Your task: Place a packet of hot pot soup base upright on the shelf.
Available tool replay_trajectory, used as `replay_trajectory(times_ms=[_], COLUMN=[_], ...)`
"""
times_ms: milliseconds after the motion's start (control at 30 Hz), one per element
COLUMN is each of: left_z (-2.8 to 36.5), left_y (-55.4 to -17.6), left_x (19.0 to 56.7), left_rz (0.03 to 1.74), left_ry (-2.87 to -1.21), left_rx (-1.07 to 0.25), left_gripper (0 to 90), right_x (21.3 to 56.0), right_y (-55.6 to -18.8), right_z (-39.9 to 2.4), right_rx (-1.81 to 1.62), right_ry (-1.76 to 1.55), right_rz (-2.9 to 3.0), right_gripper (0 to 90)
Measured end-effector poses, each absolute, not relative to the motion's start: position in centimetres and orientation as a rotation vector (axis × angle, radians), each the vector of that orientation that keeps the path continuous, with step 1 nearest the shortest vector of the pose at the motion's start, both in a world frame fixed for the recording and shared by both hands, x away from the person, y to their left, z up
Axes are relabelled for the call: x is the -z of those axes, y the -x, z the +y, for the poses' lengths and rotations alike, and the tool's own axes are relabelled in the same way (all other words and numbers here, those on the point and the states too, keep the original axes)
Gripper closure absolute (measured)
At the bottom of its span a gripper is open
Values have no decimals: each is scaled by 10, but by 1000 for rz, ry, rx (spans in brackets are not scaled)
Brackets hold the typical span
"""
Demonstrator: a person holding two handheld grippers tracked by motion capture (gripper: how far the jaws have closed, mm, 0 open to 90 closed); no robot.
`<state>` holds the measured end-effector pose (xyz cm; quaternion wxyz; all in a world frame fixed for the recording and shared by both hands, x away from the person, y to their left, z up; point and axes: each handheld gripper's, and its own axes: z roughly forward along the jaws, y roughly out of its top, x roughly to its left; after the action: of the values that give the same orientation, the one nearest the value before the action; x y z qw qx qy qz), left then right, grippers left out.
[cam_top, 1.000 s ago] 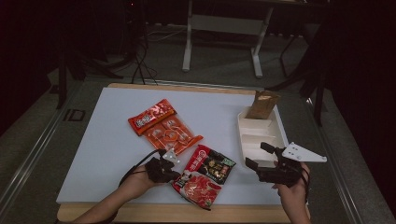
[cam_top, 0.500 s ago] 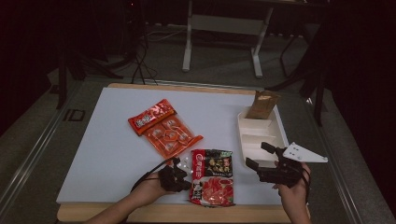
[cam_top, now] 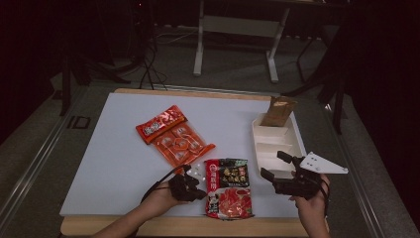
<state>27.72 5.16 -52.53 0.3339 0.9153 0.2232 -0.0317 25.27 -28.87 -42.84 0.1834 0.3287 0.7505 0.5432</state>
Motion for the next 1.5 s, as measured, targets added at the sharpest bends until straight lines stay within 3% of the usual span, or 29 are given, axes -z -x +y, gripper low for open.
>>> replay_trajectory(times_ms=[267,433,500,667,767,1500], left_z=[66,70,70,65,61,36], left_y=[-288,-299,-303,-315,-324,-366], left_x=[503,492,489,481,480,520], left_rz=[652,730,745,773,795,859], left_ry=[-2294,-2216,-2197,-2176,-2163,-2256], left_rx=[37,-5,-31,-48,-51,-41], left_gripper=[883,742,725,564,523,588], right_x=[429,428,428,427,427,429], right_y=[-252,-251,-251,-249,-249,-251], right_z=[-286,-289,-290,-289,-289,-289], right_rx=[-1533,-1561,-1562,-1556,-1550,-1550], right_ry=[-926,-941,-942,-932,-910,-917], right_rz=[2118,2093,2089,2089,2090,2107], right_gripper=[143,132,132,133,130,130])
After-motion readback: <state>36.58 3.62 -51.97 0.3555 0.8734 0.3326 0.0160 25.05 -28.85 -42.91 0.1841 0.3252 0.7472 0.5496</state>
